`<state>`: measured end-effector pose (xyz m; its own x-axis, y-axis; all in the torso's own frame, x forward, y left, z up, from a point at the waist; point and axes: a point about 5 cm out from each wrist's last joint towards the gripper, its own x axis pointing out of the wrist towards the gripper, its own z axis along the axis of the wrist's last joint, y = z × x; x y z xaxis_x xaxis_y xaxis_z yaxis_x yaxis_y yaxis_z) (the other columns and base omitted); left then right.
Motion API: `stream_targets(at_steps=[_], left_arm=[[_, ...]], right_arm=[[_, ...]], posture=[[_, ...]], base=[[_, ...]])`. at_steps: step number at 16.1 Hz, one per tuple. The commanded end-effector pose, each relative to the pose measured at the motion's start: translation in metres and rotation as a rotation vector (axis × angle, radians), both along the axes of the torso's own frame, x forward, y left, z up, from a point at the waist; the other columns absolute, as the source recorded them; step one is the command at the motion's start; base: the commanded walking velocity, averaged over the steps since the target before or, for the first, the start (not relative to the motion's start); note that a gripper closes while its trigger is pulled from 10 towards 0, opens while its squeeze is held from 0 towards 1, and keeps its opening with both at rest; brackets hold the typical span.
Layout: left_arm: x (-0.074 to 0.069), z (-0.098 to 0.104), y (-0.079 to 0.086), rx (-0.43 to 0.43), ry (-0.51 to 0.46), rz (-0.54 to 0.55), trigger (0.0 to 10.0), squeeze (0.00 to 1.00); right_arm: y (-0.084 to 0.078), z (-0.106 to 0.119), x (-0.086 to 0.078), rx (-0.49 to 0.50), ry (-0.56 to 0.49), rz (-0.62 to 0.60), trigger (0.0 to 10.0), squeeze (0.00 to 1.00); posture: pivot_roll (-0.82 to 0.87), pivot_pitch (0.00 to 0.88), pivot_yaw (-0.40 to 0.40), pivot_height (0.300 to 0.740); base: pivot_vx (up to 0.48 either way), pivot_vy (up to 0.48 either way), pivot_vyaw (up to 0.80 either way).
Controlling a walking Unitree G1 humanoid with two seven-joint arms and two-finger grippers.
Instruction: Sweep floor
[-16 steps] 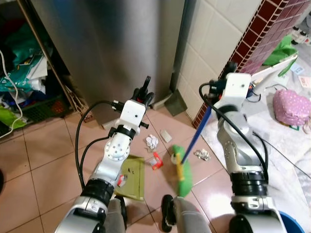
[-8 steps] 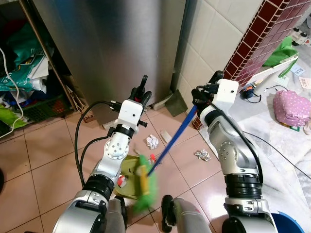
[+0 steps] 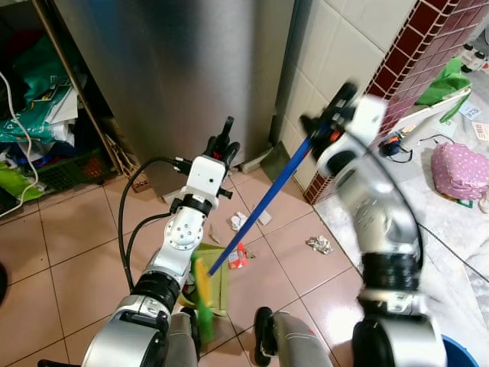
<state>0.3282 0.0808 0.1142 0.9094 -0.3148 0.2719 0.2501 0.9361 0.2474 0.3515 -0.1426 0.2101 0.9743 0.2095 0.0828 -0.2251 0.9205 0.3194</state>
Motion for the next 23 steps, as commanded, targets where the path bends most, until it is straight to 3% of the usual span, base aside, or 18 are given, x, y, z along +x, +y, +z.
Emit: stream_targets(at_steps=[1,4,9,15,19,23], left_arm=[[-0.004,0.007,-0.007,-0.026,-0.029,-0.015,10.0,0.00],[-0.010,0.020,-0.007,-0.021,-0.102,-0.027,10.0,0.00],[-0.028,0.042,-0.002,0.005,-0.214,0.022,10.0,0.00],[-0.049,0.046,-0.001,-0.052,-0.125,-0.005,10.0,0.00],[-0.051,0.053,0.000,-0.085,-0.074,-0.052,10.0,0.00],[-0.050,0.060,0.000,-0.092,-0.057,-0.068,10.0,0.00]], right_arm=[[-0.012,0.025,0.002,0.000,-0.117,-0.060,10.0,0.00],[-0.027,0.040,0.008,-0.071,-0.195,-0.161,10.0,0.00],[-0.036,0.052,0.009,-0.214,-0.306,-0.270,10.0,0.00],[-0.047,0.035,0.009,-0.235,-0.268,-0.383,10.0,0.00],[-0.034,0.016,0.009,-0.246,-0.220,-0.364,10.0,0.00],[-0.034,0.006,0.008,-0.254,-0.193,-0.368,10.0,0.00]], posture=[[-0.11,0.171,-0.016,0.740],[-0.08,0.171,-0.017,0.740],[-0.06,0.173,-0.017,0.740],[-0.05,0.166,-0.017,0.740],[-0.04,0.171,-0.012,0.740],[-0.04,0.173,-0.008,0.740]], base=[[0.000,0.000,0.00],[0.000,0.000,0.00],[0.000,0.000,0.00],[0.000,0.000,0.00],[0.000,0.000,0.00],[-0.262,0.000,-0.80]])
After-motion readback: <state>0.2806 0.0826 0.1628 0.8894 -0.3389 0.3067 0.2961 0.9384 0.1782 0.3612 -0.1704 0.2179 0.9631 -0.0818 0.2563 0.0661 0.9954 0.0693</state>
